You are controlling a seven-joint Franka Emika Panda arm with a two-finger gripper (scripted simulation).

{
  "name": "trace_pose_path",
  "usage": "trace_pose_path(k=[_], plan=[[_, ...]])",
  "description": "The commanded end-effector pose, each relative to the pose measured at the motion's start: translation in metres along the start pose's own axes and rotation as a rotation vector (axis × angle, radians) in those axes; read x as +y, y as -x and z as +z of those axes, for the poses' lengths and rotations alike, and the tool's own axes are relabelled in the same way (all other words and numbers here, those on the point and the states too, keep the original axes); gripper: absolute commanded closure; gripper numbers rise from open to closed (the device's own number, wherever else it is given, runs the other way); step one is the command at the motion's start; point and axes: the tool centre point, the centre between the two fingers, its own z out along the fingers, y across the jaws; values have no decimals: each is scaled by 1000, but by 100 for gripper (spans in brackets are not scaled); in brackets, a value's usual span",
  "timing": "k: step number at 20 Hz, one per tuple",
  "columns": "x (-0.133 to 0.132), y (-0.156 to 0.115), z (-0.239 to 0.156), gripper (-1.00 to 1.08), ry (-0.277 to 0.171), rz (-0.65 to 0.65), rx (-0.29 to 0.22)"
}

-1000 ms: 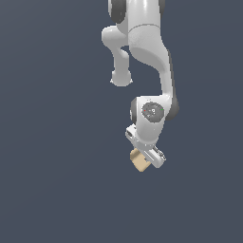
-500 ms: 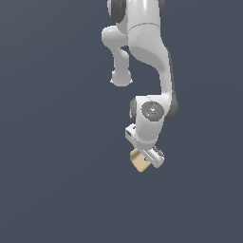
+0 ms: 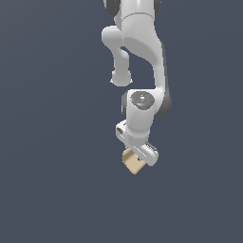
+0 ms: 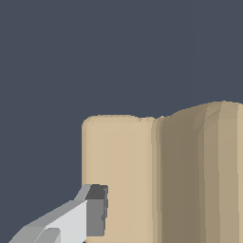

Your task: Pick up the object and move it to a goal position.

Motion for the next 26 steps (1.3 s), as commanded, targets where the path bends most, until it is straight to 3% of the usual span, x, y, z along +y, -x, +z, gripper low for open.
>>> trace_pose_path(k=[1, 13, 26], plan=[[5, -17, -14, 108, -26, -31, 34], [27, -102, -98, 108, -171, -207, 214], [44, -163, -177, 108, -293, -352, 362]])
